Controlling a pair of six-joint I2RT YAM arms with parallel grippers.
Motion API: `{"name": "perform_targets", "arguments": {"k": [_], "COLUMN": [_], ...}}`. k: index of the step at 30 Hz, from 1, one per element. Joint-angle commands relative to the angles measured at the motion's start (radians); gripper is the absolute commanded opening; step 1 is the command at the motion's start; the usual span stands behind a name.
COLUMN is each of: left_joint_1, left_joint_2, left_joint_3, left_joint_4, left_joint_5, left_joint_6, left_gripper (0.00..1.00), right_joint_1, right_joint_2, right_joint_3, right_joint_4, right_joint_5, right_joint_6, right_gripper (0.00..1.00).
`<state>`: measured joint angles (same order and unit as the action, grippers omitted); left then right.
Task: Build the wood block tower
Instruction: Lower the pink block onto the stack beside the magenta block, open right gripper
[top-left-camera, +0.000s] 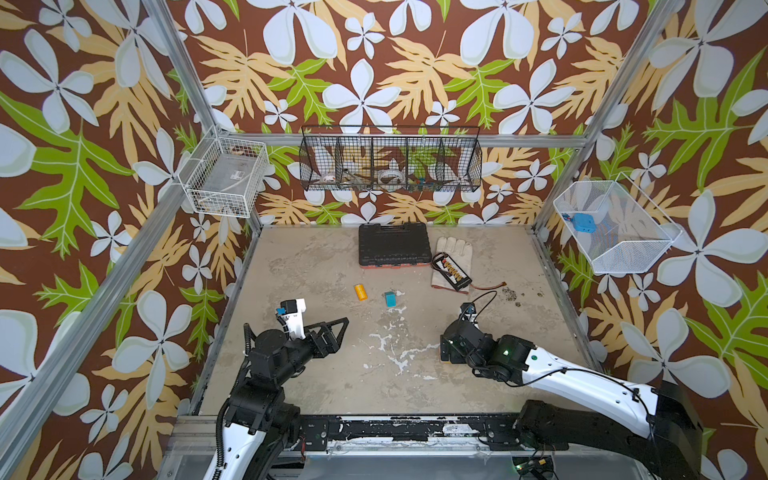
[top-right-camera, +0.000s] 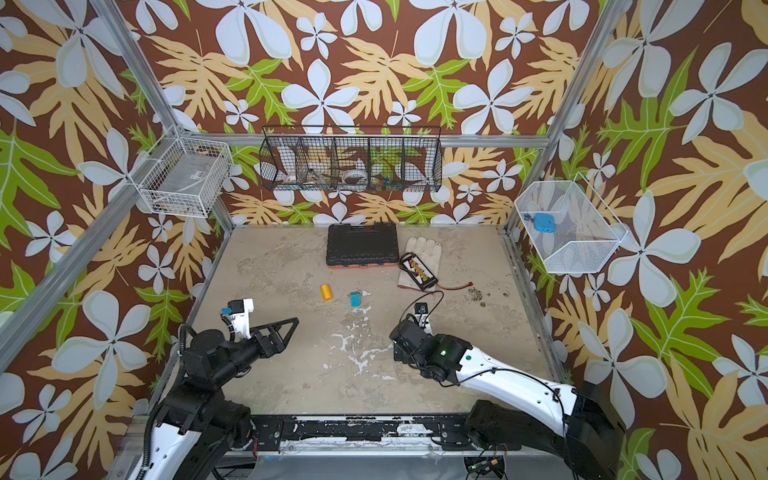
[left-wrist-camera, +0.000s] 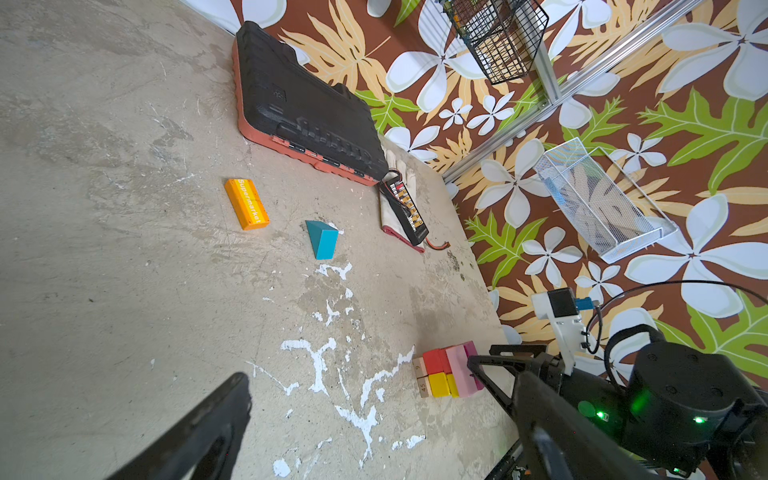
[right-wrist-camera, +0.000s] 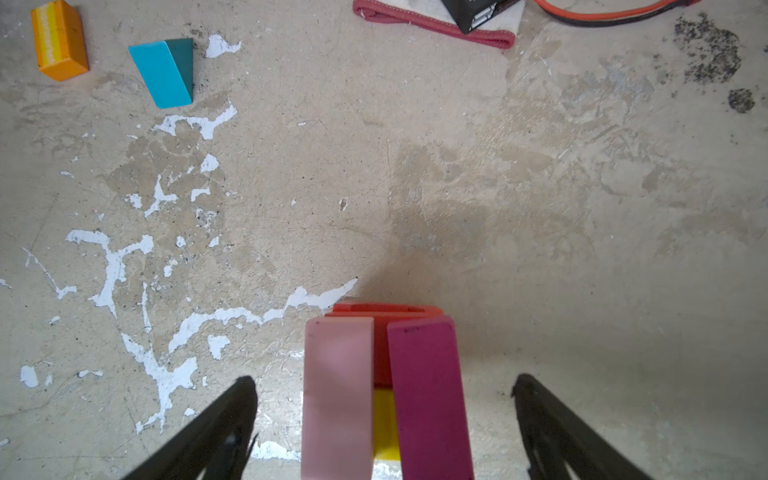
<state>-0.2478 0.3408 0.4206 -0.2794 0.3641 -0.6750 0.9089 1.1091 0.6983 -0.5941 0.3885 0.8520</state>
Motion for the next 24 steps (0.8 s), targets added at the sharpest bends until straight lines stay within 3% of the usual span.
{"name": "perform_targets", "arguments": {"k": [1,5,20,24], "left_joint_1": [-0.001,-0.001,0.0,0.0], "left_joint_2": [0.0,0.0,-0.002,-0.002], "left_joint_3": [0.0,0.0,0.0,0.0], "left_joint_4": [0.014,0.015,0.015,0.015], "left_joint_5": [-0.007,-0.007,-0.007,-0.008], "left_joint_6": [0.0,0.0,0.0,0.0], "left_gripper": [1.0,1.0,1.0,1.0], "right_joint_1": [-0.001,-0.001,-0.001,-0.002], "right_joint_2": [0.023,0.051,0.067,0.067], "right_joint_3": [-0.006,-0.01,-0.034,-0.037], "right_joint_4": [0.032,0.042,0.05,0.05], "right_joint_5": [-0.008,-0.008,-0.011,-0.01], "right_joint_6": [-0.01,-0.007,0.019,0.023], "right_gripper": [0.96,0.94,0.66,0.65]}}
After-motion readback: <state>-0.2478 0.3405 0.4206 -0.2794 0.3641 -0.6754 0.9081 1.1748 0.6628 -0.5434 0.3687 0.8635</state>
